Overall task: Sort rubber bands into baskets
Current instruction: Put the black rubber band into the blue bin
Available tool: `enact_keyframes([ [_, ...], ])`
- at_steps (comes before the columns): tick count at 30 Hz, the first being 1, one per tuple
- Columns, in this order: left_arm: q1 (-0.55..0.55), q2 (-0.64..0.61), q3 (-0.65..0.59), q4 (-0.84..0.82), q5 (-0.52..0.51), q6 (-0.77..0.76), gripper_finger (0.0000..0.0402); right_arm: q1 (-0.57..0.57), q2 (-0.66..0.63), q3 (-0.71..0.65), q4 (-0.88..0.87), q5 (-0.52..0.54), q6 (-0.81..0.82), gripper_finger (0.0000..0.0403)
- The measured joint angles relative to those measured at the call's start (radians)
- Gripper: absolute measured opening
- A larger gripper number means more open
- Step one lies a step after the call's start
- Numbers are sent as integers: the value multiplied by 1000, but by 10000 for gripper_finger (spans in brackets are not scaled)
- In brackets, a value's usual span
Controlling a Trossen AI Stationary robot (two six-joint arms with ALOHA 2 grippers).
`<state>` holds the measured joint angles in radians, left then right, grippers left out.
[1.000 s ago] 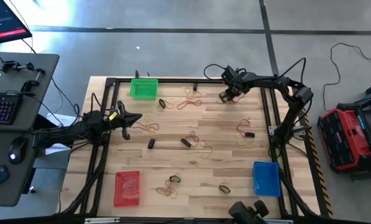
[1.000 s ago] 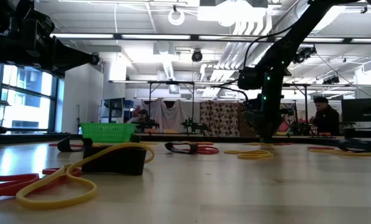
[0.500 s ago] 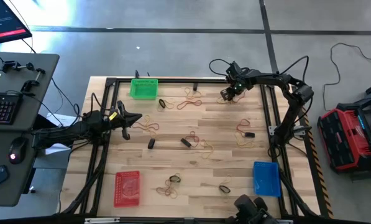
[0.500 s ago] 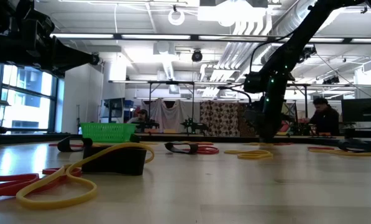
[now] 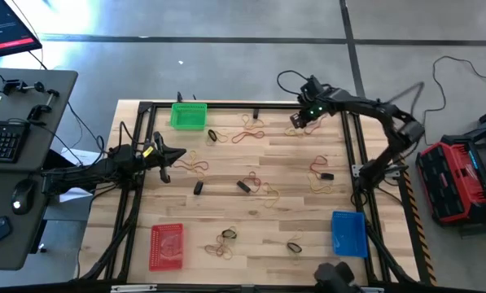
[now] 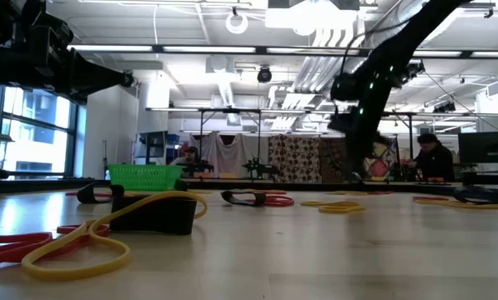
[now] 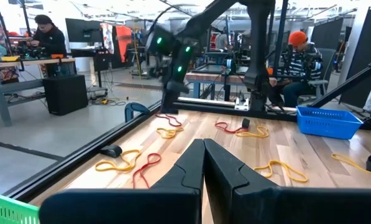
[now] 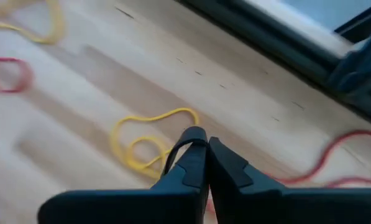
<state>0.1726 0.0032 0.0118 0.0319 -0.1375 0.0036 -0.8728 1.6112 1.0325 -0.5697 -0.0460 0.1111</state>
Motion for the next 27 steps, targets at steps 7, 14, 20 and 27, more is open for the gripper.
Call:
enact_keyframes([
  [7, 0, 0, 0, 0, 0, 0, 0, 95, -221, 0, -136, 0, 49, 1],
  [14, 0, 0, 0, 0, 0, 0, 0, 278, -379, 0, -184, 0, 153, 1],
  [20, 0, 0, 0, 0, 0, 0, 0, 448, -469, 0, -305, 0, 298, 0],
  [27, 0, 0, 0, 0, 0, 0, 0, 668, -515, 0, -490, 14, 519, 0],
])
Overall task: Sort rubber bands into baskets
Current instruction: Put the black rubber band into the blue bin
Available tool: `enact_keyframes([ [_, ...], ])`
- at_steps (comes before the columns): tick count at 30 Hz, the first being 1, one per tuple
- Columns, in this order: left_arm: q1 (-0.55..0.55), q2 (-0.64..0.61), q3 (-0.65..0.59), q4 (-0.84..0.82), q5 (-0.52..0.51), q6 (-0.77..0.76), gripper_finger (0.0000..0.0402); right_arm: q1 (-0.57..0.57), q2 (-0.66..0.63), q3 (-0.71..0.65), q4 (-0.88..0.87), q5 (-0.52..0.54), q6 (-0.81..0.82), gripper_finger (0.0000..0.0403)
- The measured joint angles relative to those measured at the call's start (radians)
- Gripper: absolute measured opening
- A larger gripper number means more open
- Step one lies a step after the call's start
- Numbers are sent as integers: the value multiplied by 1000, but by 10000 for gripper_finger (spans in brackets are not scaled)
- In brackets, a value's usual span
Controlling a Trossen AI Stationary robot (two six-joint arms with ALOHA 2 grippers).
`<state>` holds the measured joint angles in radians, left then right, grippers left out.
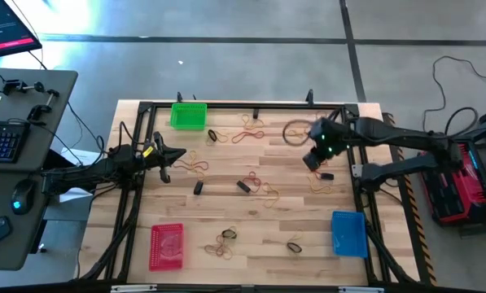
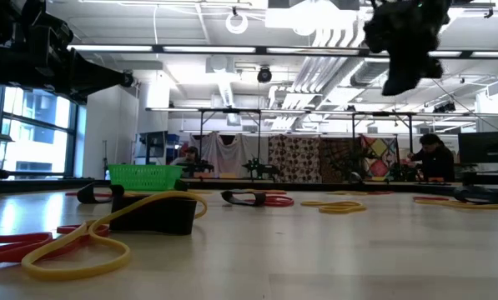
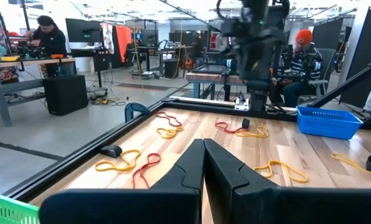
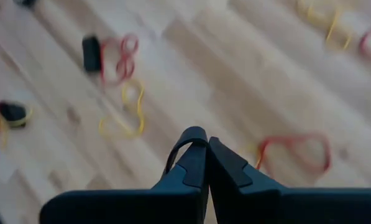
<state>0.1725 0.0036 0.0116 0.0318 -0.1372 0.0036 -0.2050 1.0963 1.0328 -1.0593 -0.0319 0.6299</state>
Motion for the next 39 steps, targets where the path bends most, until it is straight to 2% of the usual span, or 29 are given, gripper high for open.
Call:
enact_keyframes([
  [13, 0, 0, 0, 0, 0, 0, 0, 504, 3, 0, -134, -25, 457, 0],
  [22, 0, 0, 0, 0, 0, 0, 0, 807, 25, 0, -177, 58, 662, 0],
  [29, 0, 0, 0, 0, 0, 0, 0, 955, 137, 0, -226, 58, 620, 0],
  [39, 0, 0, 0, 0, 0, -3, 0, 1093, 290, 0, -198, 19, 568, 0],
])
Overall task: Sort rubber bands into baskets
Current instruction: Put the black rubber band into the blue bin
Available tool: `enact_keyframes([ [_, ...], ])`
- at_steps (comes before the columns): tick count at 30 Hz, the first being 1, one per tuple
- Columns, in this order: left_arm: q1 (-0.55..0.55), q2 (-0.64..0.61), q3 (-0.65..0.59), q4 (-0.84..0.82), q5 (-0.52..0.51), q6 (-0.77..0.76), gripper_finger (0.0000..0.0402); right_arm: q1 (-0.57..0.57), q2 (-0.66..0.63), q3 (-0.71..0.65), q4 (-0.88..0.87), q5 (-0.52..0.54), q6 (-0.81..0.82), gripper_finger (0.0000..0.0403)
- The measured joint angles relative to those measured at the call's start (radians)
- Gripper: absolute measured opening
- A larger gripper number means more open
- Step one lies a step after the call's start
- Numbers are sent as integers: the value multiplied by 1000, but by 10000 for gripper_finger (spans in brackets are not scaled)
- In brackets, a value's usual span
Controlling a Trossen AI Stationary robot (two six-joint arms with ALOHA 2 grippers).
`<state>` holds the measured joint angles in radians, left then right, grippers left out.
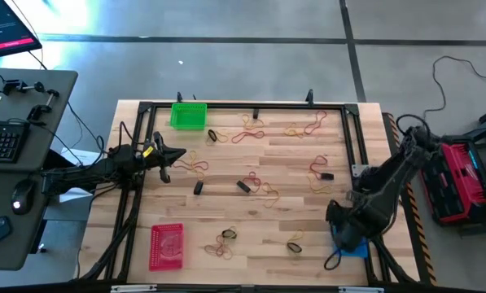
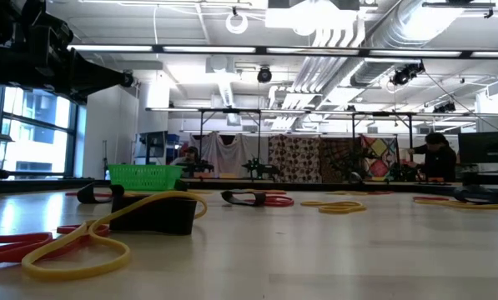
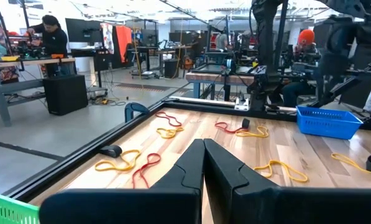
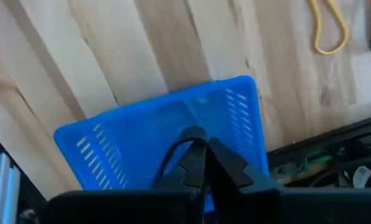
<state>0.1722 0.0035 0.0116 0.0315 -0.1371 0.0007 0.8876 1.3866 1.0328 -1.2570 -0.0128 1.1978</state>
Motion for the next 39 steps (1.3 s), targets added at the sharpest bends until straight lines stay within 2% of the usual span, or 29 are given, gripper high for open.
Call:
enact_keyframes([
  [11, 0, 0, 0, 0, 0, -7, 0, 36, 32, -2, -1, 22, -55, 0],
  [19, 0, 0, 0, 0, 0, -7, 0, 36, 31, -149, 203, 13, -109, 0],
  [25, 0, 0, 0, 0, 0, -22, 0, 57, 31, -235, 248, -49, -145, 0],
  [29, 0, 0, 0, 0, 0, -23, 0, 58, 31, -295, 343, -56, -152, 0],
  [39, 0, 0, 0, 0, 0, -22, 0, 58, 30, -327, 396, -57, -125, 1],
])
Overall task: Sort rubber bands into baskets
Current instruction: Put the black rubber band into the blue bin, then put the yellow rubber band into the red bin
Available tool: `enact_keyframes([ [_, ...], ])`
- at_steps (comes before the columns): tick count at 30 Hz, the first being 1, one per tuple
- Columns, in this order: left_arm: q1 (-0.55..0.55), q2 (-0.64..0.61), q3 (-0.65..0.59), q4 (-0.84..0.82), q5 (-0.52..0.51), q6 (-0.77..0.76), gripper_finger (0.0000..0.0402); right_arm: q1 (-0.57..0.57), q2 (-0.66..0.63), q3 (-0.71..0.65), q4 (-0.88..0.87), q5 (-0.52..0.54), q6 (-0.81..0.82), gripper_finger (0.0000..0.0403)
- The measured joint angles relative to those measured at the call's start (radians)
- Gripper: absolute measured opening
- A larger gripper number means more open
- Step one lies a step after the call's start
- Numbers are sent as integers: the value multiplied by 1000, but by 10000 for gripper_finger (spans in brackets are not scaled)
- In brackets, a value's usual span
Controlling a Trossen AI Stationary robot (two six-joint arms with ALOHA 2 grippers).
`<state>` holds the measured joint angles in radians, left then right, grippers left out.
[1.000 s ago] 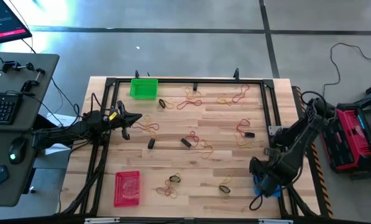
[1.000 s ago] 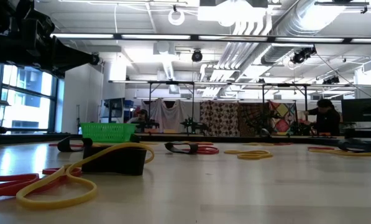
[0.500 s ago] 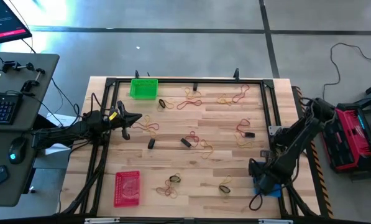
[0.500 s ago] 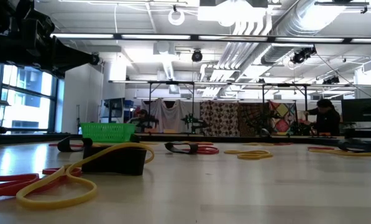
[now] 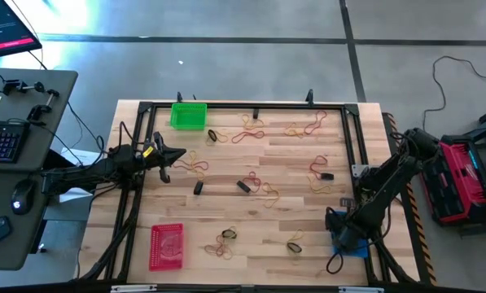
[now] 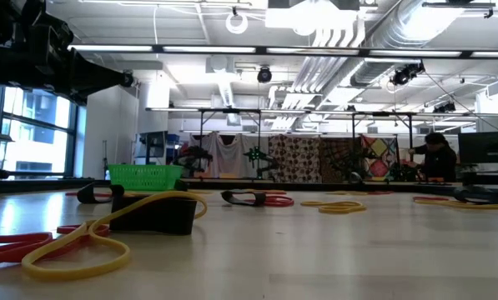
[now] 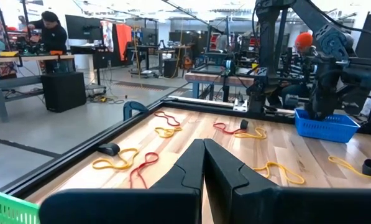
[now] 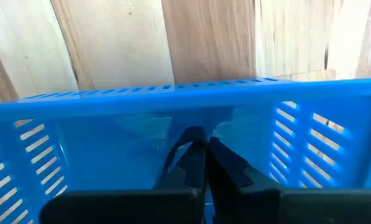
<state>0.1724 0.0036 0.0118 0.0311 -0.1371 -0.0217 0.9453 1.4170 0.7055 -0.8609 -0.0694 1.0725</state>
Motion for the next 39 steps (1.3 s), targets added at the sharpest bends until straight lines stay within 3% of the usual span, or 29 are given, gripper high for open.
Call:
enact_keyframes([
  [4, 0, 0, 0, 0, 0, 29, 0, -3, 0, 7, -40, -2, 3, 20],
  [12, 0, 0, 0, 7, 0, 29, 0, -3, 0, 86, -169, 7, 45, 101],
  [16, 0, 0, 0, 7, 0, 7, 0, -3, 0, 144, -216, -14, 39, 113],
  [20, 0, 0, 0, 2, 2, 7, 0, -21, 0, 243, -307, -2, 61, 95],
  [26, 0, 0, 0, 2, 5, 7, 0, -85, 0, 418, -434, 173, -6, 11],
  [31, 0, 0, 0, 0, 27, -6, 0, -192, -1, 468, -453, 351, -160, 3],
  [35, -1, 0, 0, -3, 55, -29, 0, -314, -1, 425, -365, 438, -298, 1],
  [39, -1, 0, 0, -4, 56, -28, 0, -450, -5, 337, -78, 458, -470, 0],
])
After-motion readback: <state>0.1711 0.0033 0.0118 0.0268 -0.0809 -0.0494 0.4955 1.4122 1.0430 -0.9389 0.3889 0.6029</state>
